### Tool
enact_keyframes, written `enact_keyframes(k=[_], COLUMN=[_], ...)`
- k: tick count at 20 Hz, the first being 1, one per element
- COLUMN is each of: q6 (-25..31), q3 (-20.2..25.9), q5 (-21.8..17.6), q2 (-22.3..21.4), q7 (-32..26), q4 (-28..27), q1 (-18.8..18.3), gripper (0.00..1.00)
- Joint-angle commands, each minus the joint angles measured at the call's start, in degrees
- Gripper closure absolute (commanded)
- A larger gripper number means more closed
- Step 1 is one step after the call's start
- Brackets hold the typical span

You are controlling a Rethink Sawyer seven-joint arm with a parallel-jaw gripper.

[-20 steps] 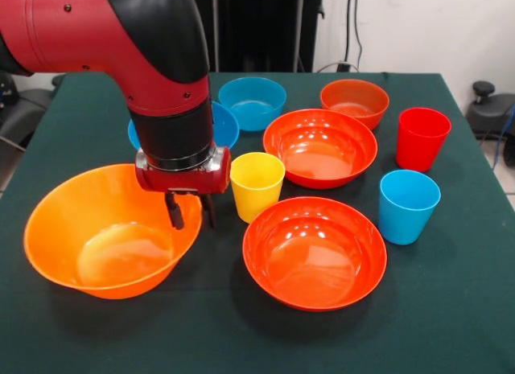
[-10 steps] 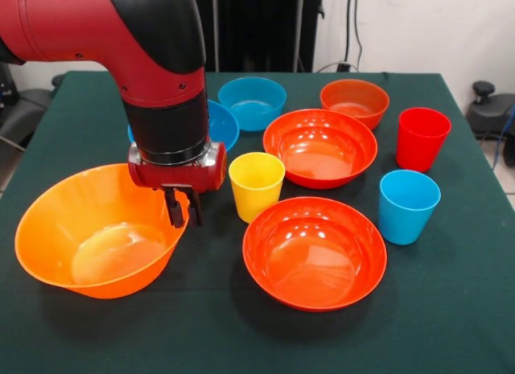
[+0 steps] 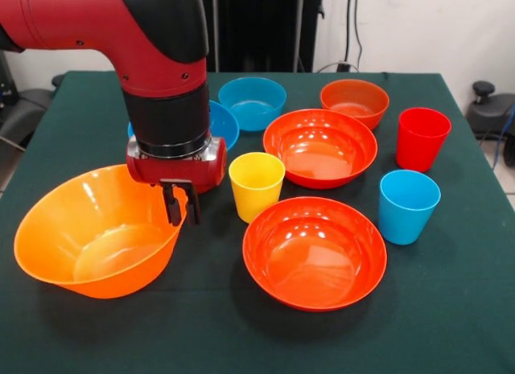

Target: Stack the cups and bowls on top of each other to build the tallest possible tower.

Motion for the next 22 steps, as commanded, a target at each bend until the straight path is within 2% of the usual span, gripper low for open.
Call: enact_keyframes(k=[1, 3, 7, 16, 22], q6=[-0.8, -1.1, 3.0, 4.4, 6.6], q3=[-0.8, -0.9, 0.0, -0.9, -0.9], q5=[-4.0, -3.5, -1.3, 0.0, 1.0], q2=[-2.2, -3.7, -4.1, -8.5, -9.9], q7=[-6.0, -5.1, -6.2, -4.2, -4.9], q4=[4.0, 5.8, 5.4, 8.0, 7.6], q1=[3.8, 3.9, 4.1, 5.3, 5.7], gripper=[1.0, 1.0, 1.0, 1.0, 1.0])
